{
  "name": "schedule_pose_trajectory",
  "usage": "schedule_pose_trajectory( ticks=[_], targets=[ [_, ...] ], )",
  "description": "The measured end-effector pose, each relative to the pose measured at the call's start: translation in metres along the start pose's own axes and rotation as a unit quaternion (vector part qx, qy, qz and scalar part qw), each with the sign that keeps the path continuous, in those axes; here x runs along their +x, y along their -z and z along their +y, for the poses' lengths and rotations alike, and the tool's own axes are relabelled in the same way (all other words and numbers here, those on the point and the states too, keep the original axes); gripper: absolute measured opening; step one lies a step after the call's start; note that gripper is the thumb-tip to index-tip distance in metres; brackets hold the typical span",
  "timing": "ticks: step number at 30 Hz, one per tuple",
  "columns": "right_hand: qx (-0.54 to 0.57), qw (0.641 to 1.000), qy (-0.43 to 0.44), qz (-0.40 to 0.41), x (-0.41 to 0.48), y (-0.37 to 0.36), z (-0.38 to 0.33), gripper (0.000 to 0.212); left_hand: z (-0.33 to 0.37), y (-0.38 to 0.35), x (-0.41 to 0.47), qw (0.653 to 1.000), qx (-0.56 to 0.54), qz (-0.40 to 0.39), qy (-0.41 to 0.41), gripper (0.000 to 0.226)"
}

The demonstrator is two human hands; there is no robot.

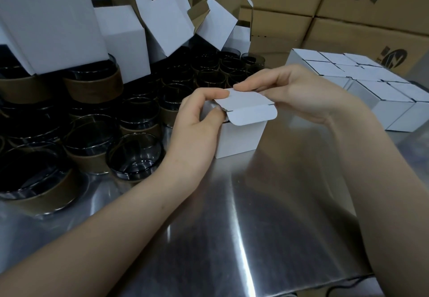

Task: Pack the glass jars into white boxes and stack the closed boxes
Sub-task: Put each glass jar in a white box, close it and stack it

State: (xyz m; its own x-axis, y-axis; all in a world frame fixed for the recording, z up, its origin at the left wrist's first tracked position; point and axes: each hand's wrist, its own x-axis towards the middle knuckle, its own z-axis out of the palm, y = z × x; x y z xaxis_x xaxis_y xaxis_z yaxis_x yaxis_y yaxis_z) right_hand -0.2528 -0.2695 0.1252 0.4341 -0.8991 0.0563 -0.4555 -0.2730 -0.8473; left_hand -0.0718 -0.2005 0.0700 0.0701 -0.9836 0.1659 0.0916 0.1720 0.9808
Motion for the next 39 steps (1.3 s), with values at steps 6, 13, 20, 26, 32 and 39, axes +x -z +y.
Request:
schedule_pose_trajectory(
  ticks=[6, 13, 20, 26, 32, 39],
  targets=[
    [0.082, 0.996, -0.014, -0.036, -0.002, 0.000, -0.001, 0.040, -0.001, 0.000, 0.001, 0.996, -0.078, 0.024, 0.038, 0.032],
    [-0.008, 0.992, 0.009, -0.124, -0.005, 0.013, 0.006, 0.055, -0.002, 0.003, -0.004, 0.999, -0.006, -0.016, 0.030, 0.044],
    [-0.028, 0.990, 0.014, -0.139, -0.003, 0.013, 0.011, 0.070, -0.007, 0.002, -0.006, 0.992, 0.110, -0.044, -0.041, 0.055],
    [-0.029, 0.992, 0.018, -0.125, -0.004, 0.012, 0.009, 0.062, -0.006, 0.001, -0.006, 0.993, 0.081, -0.056, -0.058, 0.042],
    [-0.017, 0.993, 0.026, -0.117, -0.006, 0.013, 0.006, 0.052, -0.003, 0.000, -0.008, 0.995, 0.050, -0.049, -0.075, 0.031],
    [-0.002, 0.993, 0.033, -0.114, -0.005, 0.014, 0.007, 0.041, -0.003, 0.001, -0.006, 0.995, 0.039, -0.045, -0.074, 0.021]
  ],
)
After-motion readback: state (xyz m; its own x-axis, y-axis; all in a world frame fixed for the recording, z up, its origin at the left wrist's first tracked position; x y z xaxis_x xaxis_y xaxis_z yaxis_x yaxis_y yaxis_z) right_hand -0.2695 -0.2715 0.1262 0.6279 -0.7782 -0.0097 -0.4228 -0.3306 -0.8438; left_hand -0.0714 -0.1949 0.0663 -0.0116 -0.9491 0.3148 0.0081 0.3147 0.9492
